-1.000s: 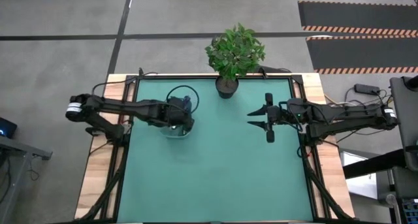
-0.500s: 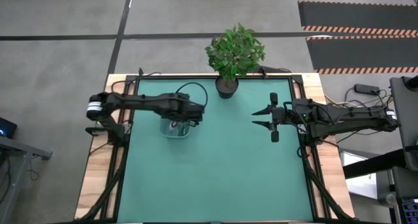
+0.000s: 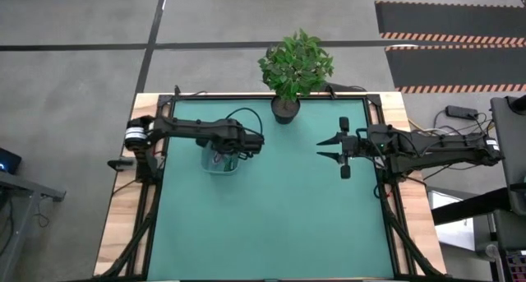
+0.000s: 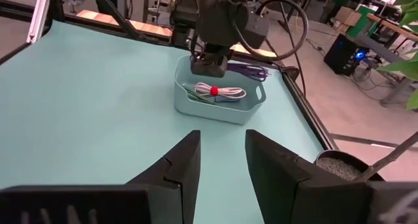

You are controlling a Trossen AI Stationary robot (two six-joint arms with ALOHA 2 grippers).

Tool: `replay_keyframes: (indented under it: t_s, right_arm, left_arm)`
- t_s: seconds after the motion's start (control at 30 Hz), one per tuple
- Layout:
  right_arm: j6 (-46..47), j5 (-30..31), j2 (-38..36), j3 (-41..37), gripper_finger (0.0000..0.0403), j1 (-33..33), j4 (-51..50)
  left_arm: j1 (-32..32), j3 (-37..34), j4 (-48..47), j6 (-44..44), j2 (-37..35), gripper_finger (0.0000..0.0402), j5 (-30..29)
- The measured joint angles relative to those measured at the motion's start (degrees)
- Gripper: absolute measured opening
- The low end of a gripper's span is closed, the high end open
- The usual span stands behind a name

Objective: Pick and place USB-C Cables
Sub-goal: Put the black violet charger cable into the green bin

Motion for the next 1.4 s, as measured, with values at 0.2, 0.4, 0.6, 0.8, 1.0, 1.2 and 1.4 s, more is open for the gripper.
replay_keyframes:
  t_s: [0.2,0.4,0.6,0.8,1.0,1.2,1.4]
  right_arm:
    - [-0.6,0.0,0.0,-0.1,0.0113,0.0,0.0]
    - [-0.6,0.0,0.0,-0.1,0.0107,0.0,0.0]
    - [-0.6,0.0,0.0,-0.1,0.01,0.0,0.0]
    - [-0.6,0.0,0.0,-0.1,0.0091,0.0,0.0]
    - [-0.8,0.0,0.0,-0.1,0.0084,0.0,0.0]
    - [-0.9,0.0,0.1,-0.1,0.0086,0.0,0.0]
    - [-1.3,0.0,0.1,-0.1,0.008,0.0,0.0]
  left_arm:
    - [0.8,-0.2,0.4,0.4,0.9,0.0017,0.6]
    - [2.3,-0.7,0.5,-0.3,1.0,0.0017,1.6]
    - [2.5,-1.2,1.6,-1.1,1.0,0.0017,1.8]
    - [2.4,-3.0,4.5,-1.1,1.0,0.0017,2.0]
    - [2.5,-6.4,6.8,-2.5,1.0,0.0017,3.2]
    - [2.5,-9.3,10.9,-2.5,1.0,0.003,3.4]
    - [2.5,-10.4,12.6,-2.5,1.0,0.0028,3.6]
